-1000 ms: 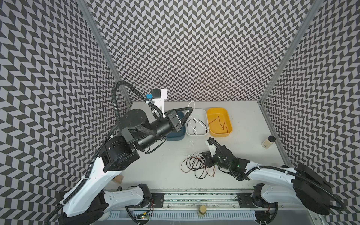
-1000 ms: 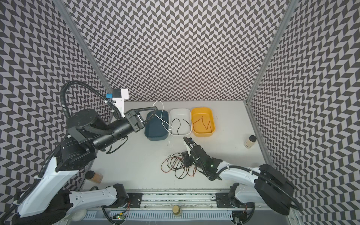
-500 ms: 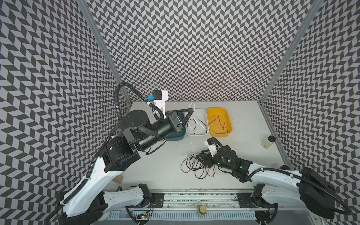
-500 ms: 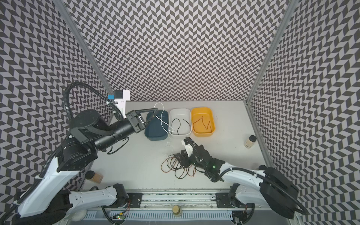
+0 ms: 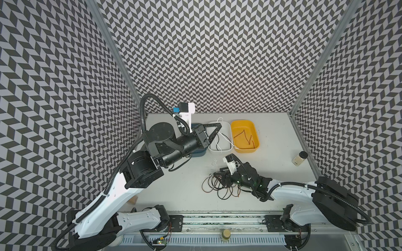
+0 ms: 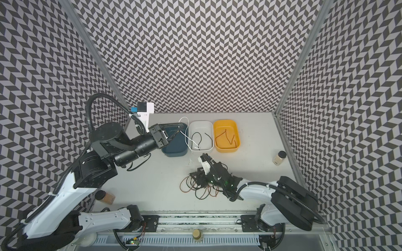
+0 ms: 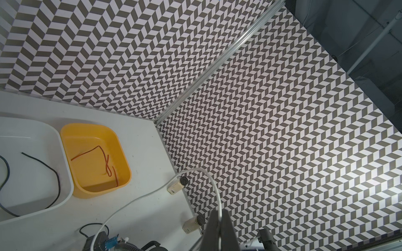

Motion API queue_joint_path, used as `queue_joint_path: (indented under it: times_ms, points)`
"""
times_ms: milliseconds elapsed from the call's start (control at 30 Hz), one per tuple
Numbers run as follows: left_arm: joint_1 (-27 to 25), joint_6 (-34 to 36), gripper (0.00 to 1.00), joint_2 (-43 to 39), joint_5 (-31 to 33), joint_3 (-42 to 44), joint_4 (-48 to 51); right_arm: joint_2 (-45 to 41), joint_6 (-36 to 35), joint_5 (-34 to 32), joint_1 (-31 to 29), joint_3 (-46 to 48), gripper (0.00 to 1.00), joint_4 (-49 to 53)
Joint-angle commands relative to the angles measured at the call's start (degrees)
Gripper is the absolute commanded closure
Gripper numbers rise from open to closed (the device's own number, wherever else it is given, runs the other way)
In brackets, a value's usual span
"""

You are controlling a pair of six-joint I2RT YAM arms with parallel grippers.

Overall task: Untangle the cables
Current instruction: 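Carry the white wire over the teal bin with the left gripper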

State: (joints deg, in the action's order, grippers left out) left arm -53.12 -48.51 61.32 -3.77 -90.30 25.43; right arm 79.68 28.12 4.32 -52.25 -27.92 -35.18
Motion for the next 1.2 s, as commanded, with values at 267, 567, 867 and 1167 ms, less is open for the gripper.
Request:
queue_joint_path:
  times_ms: [267,567,867,1167]
  points:
    - [-1.45,-0.54,1.0,-0.66,0.12,-0.62,-2.14,8.77,-0.31,-6.65,-0.17,-4.25,0.52,-8.23]
    - [-2.07,1.74,1.0,-2.44,1.52,-2.2,0.05,8.29,-0.76,-11.2,-0.22,-3.22,0.87,-5.05]
    - [2.24,11.99,1.0,-0.36,5.75,-13.1,12.16,1.36,-1.43,-15.9,-0.17,-0.51,1.0,4.91]
    - [15.67,13.71,1.0,4.45,-3.07,-17.41,16.87,-6.63,-2.22,-18.8,-0.16,1.69,1.0,12.4]
